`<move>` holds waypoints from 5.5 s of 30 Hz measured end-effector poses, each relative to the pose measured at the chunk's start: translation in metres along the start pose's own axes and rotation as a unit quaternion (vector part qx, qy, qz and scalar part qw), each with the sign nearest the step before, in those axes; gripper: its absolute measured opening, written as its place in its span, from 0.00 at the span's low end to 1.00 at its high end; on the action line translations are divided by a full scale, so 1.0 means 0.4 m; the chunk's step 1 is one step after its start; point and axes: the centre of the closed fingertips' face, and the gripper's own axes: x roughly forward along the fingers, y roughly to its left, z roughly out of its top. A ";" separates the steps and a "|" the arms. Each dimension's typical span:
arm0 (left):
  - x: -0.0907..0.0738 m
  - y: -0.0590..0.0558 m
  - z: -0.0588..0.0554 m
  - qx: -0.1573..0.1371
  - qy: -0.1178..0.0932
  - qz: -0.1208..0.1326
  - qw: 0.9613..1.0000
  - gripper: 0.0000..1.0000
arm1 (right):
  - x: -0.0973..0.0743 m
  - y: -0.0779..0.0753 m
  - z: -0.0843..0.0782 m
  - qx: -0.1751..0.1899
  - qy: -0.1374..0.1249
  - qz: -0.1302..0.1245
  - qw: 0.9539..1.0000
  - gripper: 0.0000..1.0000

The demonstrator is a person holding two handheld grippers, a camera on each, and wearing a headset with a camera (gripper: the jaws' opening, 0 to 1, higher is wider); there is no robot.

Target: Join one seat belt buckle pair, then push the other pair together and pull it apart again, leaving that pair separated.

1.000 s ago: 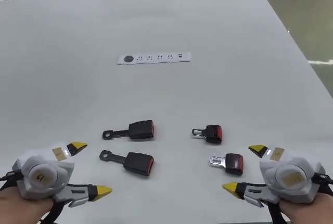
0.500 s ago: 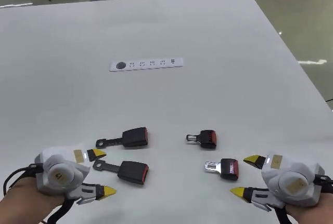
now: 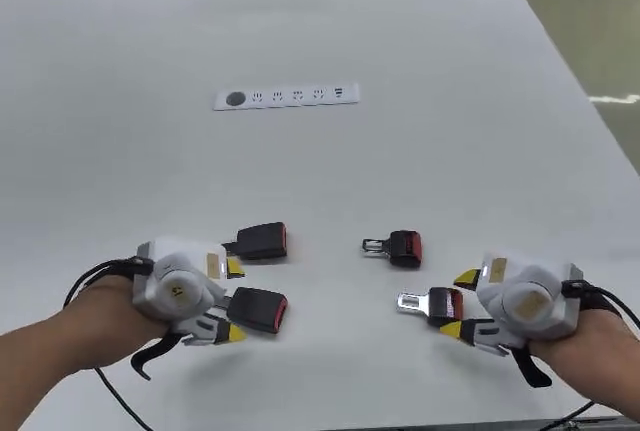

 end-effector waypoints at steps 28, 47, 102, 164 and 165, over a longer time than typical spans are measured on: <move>0.049 -0.021 -0.045 0.053 0.050 -0.014 0.997 0.31 | 0.050 -0.005 -0.036 -0.053 0.049 0.098 0.993 0.34; 0.054 -0.017 -0.048 0.022 0.064 -0.040 0.997 0.31 | 0.101 0.038 0.063 -0.042 0.029 0.087 0.995 0.35; 0.060 -0.029 -0.044 0.038 0.099 -0.078 0.991 0.31 | 0.248 0.165 0.321 -0.098 -0.018 0.114 0.988 0.32; 0.059 -0.020 -0.047 -0.052 0.060 -0.042 0.996 0.33 | 0.259 0.167 0.345 -0.055 -0.005 0.110 0.992 0.36; 0.060 -0.019 -0.045 -0.048 0.057 -0.041 0.996 0.33 | 0.256 0.165 0.345 -0.062 -0.002 0.107 0.992 0.36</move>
